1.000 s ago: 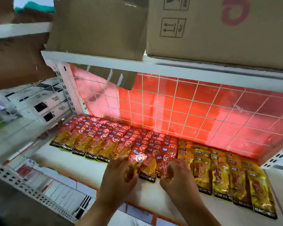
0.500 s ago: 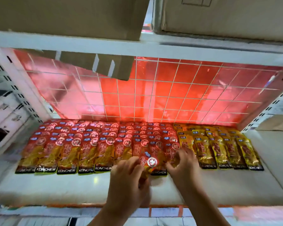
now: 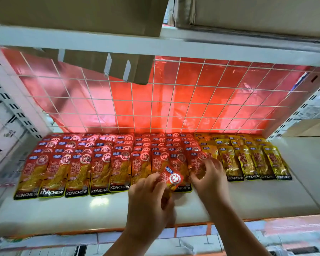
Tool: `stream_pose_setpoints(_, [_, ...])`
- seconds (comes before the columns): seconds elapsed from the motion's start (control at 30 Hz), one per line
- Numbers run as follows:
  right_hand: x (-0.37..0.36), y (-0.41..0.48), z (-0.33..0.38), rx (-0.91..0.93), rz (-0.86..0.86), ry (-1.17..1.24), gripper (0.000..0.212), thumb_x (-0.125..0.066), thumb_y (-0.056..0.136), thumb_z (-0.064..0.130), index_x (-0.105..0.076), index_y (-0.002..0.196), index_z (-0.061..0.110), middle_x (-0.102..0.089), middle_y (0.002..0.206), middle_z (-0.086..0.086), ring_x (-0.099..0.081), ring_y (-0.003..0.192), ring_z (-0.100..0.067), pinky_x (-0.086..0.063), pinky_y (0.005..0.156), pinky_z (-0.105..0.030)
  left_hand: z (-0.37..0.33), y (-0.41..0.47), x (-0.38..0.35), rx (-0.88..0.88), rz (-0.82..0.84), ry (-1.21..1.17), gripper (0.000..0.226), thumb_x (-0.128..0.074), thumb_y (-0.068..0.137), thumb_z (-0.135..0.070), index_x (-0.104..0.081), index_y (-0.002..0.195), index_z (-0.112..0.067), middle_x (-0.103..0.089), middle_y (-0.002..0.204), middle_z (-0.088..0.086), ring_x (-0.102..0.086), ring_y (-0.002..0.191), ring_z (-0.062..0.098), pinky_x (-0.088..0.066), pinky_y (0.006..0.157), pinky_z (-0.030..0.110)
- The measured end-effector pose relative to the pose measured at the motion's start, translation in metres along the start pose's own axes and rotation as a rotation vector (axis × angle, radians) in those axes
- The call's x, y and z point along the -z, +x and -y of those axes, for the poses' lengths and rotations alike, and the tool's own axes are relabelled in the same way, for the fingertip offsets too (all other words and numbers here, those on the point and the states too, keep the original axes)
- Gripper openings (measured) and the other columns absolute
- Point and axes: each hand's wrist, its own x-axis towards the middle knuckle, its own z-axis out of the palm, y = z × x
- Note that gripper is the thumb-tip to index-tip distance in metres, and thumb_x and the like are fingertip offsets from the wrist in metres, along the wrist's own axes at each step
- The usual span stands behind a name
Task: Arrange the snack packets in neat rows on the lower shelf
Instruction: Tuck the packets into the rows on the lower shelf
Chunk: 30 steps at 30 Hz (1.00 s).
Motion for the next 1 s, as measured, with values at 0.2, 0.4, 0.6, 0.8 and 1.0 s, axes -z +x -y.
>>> stream_pose_setpoints(0.2, [0.002,0.001,0.001,0.015,0.015,-0.003,0.045,-0.08,0.077,0.036,-0.06,0.111,0.017,-0.056,0.109,-0.004,-0.055,0.098,-0.024,-0.053,0.081,-0.038,-0.002,0.0,0.001,0.024,0.007,0.023,0.033,-0.077,0.079,-0.048,-0.069,0.1,-0.024,-0.063,0.123,-0.002,-0.057,0.107,0.024,-0.047,0.084,0.045])
stream_pose_setpoints(0.4, [0.002,-0.002,0.002,0.001,0.052,-0.004,0.05,-0.077,0.079,0.044,-0.057,0.118,0.02,-0.056,0.117,-0.003,-0.054,0.106,-0.025,-0.054,0.087,-0.041,-0.003,-0.001,0.001,0.041,0.025,0.031,0.033,-0.08,0.077,-0.044,-0.068,0.099,-0.023,-0.062,0.124,-0.002,-0.058,0.108,0.024,-0.047,0.087,0.045])
stream_pose_setpoints(0.6, [0.006,0.0,0.003,0.015,0.058,0.002,0.049,-0.077,0.079,0.044,-0.058,0.117,0.019,-0.057,0.113,-0.005,-0.056,0.101,-0.027,-0.055,0.082,-0.041,-0.002,-0.001,0.0,0.063,0.025,0.014,0.032,-0.079,0.079,-0.046,-0.069,0.099,-0.023,-0.063,0.125,-0.002,-0.06,0.11,0.025,-0.049,0.088,0.048])
stream_pose_setpoints(0.8, [0.017,0.004,0.005,0.049,0.004,-0.01,0.041,-0.077,0.08,0.042,-0.063,0.108,0.015,-0.059,0.104,-0.004,-0.057,0.09,-0.024,-0.054,0.077,-0.038,0.0,0.003,0.005,0.138,-0.003,-0.044,0.033,-0.081,0.077,-0.049,-0.068,0.096,-0.026,-0.063,0.121,-0.006,-0.06,0.106,0.021,-0.05,0.085,0.044])
stream_pose_setpoints(1.0, [0.016,0.009,0.035,0.152,-0.025,0.0,0.027,-0.076,0.079,0.033,-0.063,0.094,0.016,-0.059,0.095,-0.002,-0.057,0.084,-0.024,-0.05,0.072,-0.035,0.034,0.0,0.024,0.236,-0.056,-0.012,0.033,-0.069,0.074,-0.05,-0.069,0.094,-0.024,-0.066,0.121,-0.001,-0.06,0.107,0.025,-0.052,0.089,0.05])
